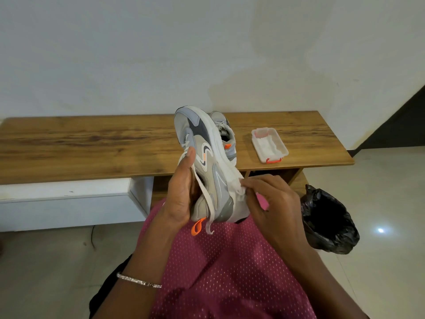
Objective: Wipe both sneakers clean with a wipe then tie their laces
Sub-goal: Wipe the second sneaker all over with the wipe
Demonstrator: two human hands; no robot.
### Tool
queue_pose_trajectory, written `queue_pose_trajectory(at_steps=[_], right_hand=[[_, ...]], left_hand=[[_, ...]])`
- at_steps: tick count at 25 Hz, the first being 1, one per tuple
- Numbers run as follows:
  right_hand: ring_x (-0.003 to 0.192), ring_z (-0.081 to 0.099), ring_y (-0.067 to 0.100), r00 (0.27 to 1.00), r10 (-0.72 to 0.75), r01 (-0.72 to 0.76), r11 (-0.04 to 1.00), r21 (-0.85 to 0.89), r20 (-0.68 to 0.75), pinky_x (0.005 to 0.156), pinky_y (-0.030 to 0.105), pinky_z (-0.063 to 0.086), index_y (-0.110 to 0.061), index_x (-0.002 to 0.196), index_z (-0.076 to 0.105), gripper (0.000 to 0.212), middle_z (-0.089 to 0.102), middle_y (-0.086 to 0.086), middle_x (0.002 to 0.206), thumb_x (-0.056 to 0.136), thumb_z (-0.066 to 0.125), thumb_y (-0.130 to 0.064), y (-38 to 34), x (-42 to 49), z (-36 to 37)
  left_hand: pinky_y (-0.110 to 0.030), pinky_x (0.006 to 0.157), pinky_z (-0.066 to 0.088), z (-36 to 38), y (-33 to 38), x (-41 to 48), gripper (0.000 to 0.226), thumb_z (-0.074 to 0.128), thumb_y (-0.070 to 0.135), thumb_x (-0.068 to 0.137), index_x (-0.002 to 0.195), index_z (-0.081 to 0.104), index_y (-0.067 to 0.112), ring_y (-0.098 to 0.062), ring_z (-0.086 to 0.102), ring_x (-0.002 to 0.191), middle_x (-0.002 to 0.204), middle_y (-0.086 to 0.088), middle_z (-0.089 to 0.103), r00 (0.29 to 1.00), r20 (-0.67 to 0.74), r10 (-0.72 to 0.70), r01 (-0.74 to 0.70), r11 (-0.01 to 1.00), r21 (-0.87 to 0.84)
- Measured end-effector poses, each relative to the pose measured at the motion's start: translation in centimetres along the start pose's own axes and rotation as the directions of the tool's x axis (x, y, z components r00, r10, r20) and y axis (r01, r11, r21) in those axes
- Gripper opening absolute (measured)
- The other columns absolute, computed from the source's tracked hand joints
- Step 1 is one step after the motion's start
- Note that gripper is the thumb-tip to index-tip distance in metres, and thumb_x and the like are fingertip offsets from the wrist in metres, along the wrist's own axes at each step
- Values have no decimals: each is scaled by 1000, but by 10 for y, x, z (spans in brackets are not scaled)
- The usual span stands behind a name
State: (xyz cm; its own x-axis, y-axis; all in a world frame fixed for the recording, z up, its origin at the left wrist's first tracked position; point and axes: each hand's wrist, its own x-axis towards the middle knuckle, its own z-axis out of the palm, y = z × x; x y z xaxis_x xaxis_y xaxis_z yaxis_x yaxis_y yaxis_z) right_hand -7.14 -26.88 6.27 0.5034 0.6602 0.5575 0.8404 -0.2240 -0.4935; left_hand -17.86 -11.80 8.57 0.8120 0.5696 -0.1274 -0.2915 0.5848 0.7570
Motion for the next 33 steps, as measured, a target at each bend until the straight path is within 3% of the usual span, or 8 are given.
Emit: queue_pose_trajectory(at_steps=[5, 9, 13, 15, 18, 22, 27, 33], right_hand=[[100, 60, 14, 999, -29, 33, 989, 143, -31, 78, 30, 51, -16, 116, 71, 22, 67, -2, 108, 97, 60, -17, -44, 4, 7], [98, 59, 14, 993, -108, 114, 984, 136, -46, 80, 29, 50, -14, 100, 74, 12, 67, -1, 104, 90, 69, -9, -54, 6, 18], [98, 61, 9, 995, -97, 89, 968, 236, 20, 79, 23, 51, -13, 102, 76, 14, 68, -3, 104, 93, 65, -17, -56, -7, 20], [98, 63, 10, 995, -101, 95, 962, 256, 9, 79, 24, 53, -13, 103, 76, 18, 69, -1, 104, 94, 62, -21, -55, -8, 20], [97, 64, 14, 996, -78, 85, 974, 209, -39, 81, 27, 54, -12, 103, 76, 19, 69, 1, 103, 94, 61, -17, -48, 10, 24], [95, 65, 16, 998, 16, -4, 979, 204, -57, 79, 37, 54, -11, 101, 75, 17, 69, 0, 99, 93, 62, -5, -37, 33, 28], [98, 63, 12, 996, -74, 65, 980, 190, 41, 81, 25, 53, -12, 106, 75, 18, 68, -1, 103, 93, 62, -13, -39, -5, 16], [96, 62, 17, 997, -51, 56, 994, 97, -54, 81, 25, 51, -9, 109, 75, 19, 68, 3, 103, 92, 66, -11, -28, -5, 26]], left_hand=[[-47, 105, 50, 7, -9, 2, 75, 57, 60, 89, 140, 54, 7, -32, 64, 116, 124, -20, 66, 991, -16, -132, 132, 991, -9], [-43, 95, 54, -1, -9, 2, 93, 72, 65, 75, 146, 49, 9, -27, 65, 107, 113, -16, 67, 990, 11, -142, 142, 988, -64], [-37, 83, 61, -4, 1, 0, 72, 50, 66, 84, 132, 60, 12, -24, 71, 98, 108, -14, 72, 996, 10, -94, 94, 993, -73], [-38, 81, 61, -5, 4, -1, 73, 43, 65, 87, 133, 60, 11, -24, 71, 96, 107, -15, 72, 995, -5, -104, 104, 993, -54], [-37, 84, 61, 0, 0, -4, 68, 47, 64, 88, 123, 70, 11, -23, 70, 94, 102, -14, 71, 993, 33, -114, 116, 992, -55], [-37, 92, 57, 4, -7, -6, 80, 48, 61, 89, 144, 48, 3, -27, 67, 111, 119, -19, 68, 992, 69, -106, 106, 994, -3], [-41, 94, 57, -4, -3, 0, 80, 46, 66, 88, 146, 50, 10, -30, 65, 116, 128, -19, 66, 995, 30, -92, 93, 995, -39], [-42, 92, 59, 2, -5, -1, 73, 38, 64, 93, 129, 65, 8, -30, 67, 105, 116, -21, 68, 991, 25, -134, 134, 991, -25]])
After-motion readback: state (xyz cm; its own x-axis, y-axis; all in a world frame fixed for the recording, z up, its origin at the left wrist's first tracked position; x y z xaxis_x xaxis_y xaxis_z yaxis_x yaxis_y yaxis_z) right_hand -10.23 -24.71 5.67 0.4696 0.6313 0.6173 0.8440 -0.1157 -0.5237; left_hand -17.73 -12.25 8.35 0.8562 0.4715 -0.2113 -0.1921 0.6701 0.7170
